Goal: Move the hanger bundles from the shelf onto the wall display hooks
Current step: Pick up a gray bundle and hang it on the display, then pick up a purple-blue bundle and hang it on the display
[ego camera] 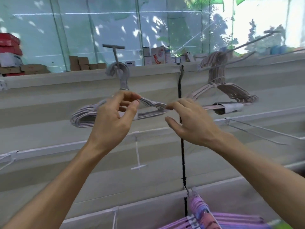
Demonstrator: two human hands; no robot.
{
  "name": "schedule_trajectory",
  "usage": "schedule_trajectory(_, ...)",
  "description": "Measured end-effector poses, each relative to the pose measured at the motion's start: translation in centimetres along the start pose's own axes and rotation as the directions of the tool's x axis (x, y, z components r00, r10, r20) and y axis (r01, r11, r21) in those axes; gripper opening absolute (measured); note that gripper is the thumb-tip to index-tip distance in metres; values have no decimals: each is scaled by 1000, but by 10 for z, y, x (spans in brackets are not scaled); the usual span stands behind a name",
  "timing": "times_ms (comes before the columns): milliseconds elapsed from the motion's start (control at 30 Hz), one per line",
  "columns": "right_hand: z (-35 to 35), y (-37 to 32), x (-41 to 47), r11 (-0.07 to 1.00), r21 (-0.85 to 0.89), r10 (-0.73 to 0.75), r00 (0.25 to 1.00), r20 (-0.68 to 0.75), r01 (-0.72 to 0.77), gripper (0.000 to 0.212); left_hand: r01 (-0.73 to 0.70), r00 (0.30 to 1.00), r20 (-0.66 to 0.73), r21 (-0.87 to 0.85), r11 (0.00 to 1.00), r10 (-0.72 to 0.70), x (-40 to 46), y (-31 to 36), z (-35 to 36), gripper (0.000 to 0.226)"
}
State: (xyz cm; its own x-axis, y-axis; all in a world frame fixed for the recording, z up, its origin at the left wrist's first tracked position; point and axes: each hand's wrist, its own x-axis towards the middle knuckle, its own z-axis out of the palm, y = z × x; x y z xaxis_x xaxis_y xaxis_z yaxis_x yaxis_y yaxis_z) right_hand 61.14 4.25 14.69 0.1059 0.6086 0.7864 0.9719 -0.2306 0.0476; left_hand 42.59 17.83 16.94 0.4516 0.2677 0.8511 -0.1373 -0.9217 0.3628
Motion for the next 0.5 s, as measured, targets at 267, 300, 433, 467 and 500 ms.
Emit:
schedule_trajectory(267, -53, 30, -84, 991, -29, 134, 991, 13, -133, 27, -31, 987, 147, -210, 977, 63, -12, 58, 60, 18)
schedule_trajectory(300, -61, 36, -97, 987, -34, 156, 988, 16, -156, 26, -26, 985, 162, -239, 971, 66, -14, 66, 70, 21)
schedule_trajectory(433, -94, 62, -153, 966, -57, 253, 967, 19, -251, 19, -7, 976, 200, -351, 936, 82, -21, 104, 119, 22)
schedule_trajectory(467, -105, 68, -168, 959, -64, 277, 961, 24, -275, 17, -3, 975, 204, -385, 923, 88, -23, 115, 133, 19)
schedule_trajectory(500, -115, 75, -182, 952, -74, 300, 953, 29, -297, 15, 1, 974, 208, -414, 910, 94, -25, 126, 148, 15)
